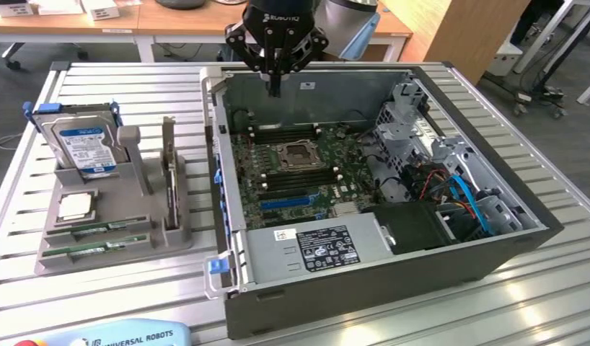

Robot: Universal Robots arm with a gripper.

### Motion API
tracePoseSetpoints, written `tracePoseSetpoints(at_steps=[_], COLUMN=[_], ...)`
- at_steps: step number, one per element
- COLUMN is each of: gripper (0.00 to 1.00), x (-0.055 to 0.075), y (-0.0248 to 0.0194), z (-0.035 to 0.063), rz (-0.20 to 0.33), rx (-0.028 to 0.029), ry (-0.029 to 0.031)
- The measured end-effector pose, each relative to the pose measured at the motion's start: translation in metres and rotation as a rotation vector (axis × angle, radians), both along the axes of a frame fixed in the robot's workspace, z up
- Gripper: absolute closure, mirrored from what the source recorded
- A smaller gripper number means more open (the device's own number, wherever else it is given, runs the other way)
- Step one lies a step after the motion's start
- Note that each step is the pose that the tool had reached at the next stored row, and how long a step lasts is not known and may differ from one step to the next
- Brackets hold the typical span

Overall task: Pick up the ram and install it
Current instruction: 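Reach for the ram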

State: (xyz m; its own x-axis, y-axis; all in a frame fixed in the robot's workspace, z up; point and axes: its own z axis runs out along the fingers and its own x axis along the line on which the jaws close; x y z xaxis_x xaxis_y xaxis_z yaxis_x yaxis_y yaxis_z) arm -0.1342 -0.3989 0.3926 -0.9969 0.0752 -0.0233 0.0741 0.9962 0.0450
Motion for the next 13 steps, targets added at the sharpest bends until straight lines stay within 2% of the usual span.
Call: tracePoseSetpoints(at_steps=[13], gripper=[0.9], x=[-0.016], y=[0.0], z=[-0.0007], rz=[0.0], rx=[0.0], ry=[0.0])
